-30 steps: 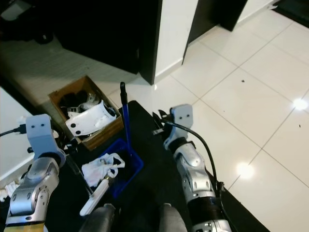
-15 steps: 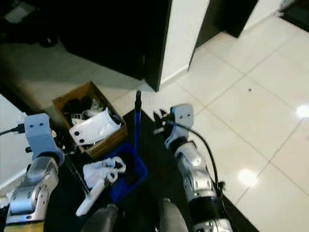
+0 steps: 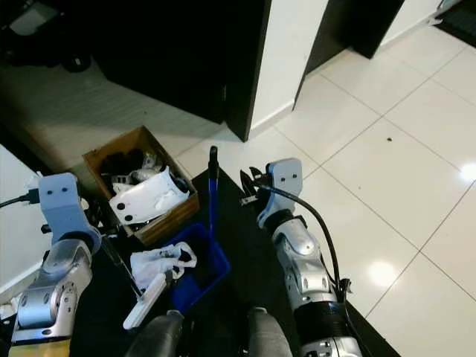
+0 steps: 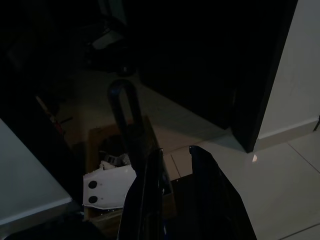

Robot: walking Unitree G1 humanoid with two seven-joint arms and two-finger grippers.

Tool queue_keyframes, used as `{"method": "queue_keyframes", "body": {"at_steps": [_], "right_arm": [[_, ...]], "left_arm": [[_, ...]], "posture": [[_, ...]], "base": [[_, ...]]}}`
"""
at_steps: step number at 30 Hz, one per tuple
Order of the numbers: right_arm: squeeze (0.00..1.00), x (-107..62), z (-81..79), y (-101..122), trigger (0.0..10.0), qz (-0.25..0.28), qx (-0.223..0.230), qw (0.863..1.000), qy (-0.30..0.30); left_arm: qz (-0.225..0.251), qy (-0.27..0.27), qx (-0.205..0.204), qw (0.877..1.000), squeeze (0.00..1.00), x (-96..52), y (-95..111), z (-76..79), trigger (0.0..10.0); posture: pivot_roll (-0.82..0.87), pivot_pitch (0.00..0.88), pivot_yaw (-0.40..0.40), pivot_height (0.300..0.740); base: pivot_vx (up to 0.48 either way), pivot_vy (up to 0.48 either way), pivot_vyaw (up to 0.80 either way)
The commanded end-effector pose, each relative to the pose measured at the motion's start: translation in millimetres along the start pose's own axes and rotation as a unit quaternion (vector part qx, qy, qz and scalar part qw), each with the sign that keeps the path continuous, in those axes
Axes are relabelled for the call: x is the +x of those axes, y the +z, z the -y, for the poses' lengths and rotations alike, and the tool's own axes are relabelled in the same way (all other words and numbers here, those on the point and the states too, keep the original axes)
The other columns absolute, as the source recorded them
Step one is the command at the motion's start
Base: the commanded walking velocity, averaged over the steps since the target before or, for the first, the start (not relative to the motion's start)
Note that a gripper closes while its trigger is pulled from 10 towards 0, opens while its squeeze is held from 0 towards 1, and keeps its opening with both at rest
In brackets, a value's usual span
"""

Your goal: Sweep floor

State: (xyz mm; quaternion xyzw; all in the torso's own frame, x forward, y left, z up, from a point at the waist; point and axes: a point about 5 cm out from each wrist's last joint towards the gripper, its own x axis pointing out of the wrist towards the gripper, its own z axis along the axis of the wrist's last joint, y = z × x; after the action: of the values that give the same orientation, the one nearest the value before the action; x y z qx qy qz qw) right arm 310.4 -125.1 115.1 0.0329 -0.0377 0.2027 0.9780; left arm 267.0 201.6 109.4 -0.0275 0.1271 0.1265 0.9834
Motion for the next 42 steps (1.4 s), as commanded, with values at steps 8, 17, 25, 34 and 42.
{"method": "queue_keyframes", "body": {"at_steps": [8,17,25,34,42], "right_arm": [[0.00,7.7,12.1,-20.4,10.0,-0.081,-0.043,0.996,0.020],[0.00,27.6,11.5,-19.5,10.0,-0.090,-0.046,0.994,0.030],[0.00,44.0,5.3,-11.6,10.0,-0.086,-0.039,0.994,0.053],[0.00,63.4,4.4,0.1,10.0,-0.085,-0.036,0.995,0.050],[0.00,78.3,-3.3,13.4,10.0,-0.074,-0.036,0.995,0.056]], "left_arm": [[-0.046,0.053,0.032,0.997,0.00,-1.5,-17.3,-18.7,10.0],[-0.057,0.085,0.051,0.993,0.00,-9.1,-19.0,-43.2,10.0],[-0.055,0.093,0.047,0.993,0.00,-17.6,-18.2,-43.9,10.0],[-0.037,0.103,0.043,0.993,0.00,-30.2,-8.2,-47.6,10.0],[-0.008,0.116,0.060,0.991,0.00,-37.1,6.3,-54.9,10.0]], "posture": [[0.04,0.202,0.046,0.740],[0.08,0.233,0.041,0.740],[0.12,0.262,0.019,0.740],[0.20,0.295,0.003,0.740],[0.25,0.298,-0.008,0.740]], "base": [[0.000,0.000,0.00],[0.000,0.000,0.00],[0.000,0.000,0.00],[0.000,0.000,0.00],[0.000,0.000,0.00]]}}
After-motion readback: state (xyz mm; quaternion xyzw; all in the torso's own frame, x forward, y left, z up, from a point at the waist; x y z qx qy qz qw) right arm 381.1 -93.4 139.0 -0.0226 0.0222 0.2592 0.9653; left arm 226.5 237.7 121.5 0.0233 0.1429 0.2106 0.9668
